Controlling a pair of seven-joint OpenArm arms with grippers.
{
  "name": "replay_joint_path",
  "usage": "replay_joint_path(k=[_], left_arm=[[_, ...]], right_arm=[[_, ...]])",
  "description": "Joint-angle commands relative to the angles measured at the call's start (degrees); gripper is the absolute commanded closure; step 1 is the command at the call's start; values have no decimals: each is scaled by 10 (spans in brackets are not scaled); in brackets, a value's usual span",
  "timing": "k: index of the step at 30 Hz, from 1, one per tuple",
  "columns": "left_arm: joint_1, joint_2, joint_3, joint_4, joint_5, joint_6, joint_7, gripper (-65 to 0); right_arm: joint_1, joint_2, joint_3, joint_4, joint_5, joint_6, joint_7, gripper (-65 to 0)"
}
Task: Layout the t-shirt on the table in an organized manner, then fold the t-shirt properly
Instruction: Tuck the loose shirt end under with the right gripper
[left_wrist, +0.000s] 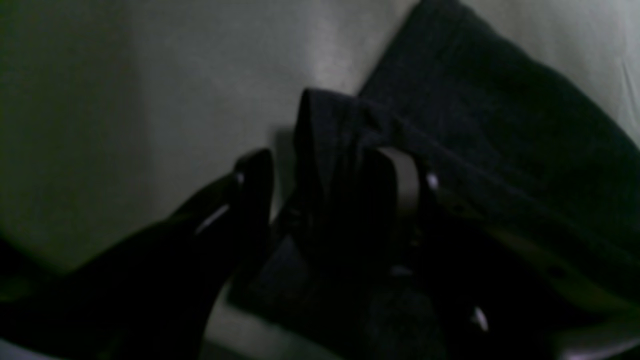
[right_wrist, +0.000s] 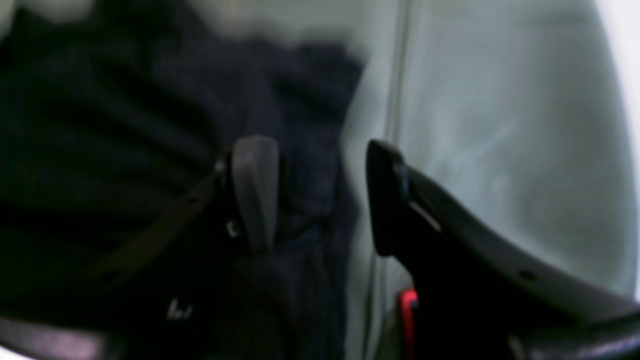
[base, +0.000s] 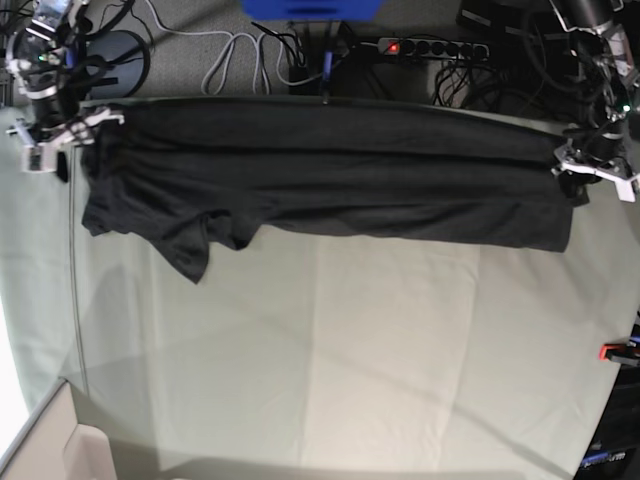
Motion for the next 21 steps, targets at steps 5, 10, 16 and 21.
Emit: replay_joint_path(k=[5,10,16,21], left_arm=[[1,-10,-5,10,-6,0,-12,-312],[-1,-10,-5,7,-6,0,-12,-312],[-2,-10,-5,6,-6,0,-12,-312],[-3,-9,-5,9,-7,0,-12,-312]], right_arm=[[24,5,10,27,22,8,13,-295],[52,7,-79,28,22,8,-11,-298],[181,9,-154,-25,20,8,-181,-298],[295,22,-155,-140,20,8,-246,-298]])
